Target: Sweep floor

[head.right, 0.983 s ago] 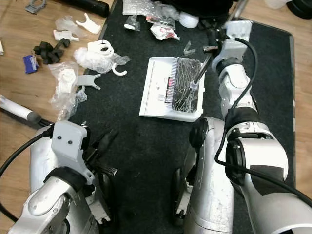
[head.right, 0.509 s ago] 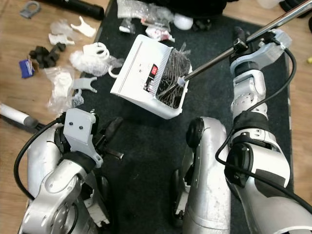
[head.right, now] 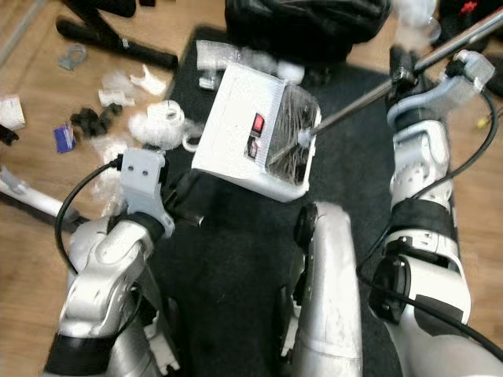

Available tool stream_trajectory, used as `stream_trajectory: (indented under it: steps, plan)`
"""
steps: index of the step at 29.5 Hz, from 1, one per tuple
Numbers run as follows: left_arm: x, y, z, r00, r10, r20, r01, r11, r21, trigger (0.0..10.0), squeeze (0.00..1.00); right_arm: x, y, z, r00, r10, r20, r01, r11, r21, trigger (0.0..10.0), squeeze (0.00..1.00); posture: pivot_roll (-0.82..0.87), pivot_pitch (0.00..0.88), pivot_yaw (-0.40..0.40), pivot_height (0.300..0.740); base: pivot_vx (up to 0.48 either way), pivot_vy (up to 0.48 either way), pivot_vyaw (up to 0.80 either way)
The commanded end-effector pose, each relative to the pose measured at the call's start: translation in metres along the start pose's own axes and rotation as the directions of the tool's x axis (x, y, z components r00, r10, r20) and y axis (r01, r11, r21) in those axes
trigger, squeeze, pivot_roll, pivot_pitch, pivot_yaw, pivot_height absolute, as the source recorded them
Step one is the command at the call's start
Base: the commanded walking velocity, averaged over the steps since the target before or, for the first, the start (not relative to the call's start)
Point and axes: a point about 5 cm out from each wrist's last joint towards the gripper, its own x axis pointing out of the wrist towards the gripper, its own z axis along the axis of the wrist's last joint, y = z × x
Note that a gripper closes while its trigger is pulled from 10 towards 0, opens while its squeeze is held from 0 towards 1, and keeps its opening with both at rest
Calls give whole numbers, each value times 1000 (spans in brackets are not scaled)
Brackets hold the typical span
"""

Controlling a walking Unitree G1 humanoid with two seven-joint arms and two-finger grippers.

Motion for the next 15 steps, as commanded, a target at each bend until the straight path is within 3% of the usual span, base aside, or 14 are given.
stream_trajectory:
  steps: [1, 6, 10, 15]
  plan:
    - [4, 4, -2, 998, 68, 3, -68, 997, -43, 10000, 0, 1, 6, 18, 996, 40, 84, -41, 999, 17, 10000, 0, -146, 105, -143, 390, 0, 0, 0]
    - [26, 13, 30, 989, 91, 117, -79, 991, -104, 10000, 0, -2, 9, 27, 993, 76, 85, -72, 996, -48, 10000, 0, -149, 65, -135, 420, 0, 0, 0]
    - [31, 17, 35, 983, 122, 136, -107, 988, -113, 10000, 0, 0, 7, 33, 993, 71, 91, -67, 996, -51, 10000, 0, -149, 55, -142, 440, 0, 0, 0]
    - [32, 16, 26, 984, 139, 113, -126, 985, -116, 10000, 0, 0, 11, 34, 993, 78, 92, -74, 996, -48, 10000, 0, -144, 49, -147, 465, 0, 0, 0]
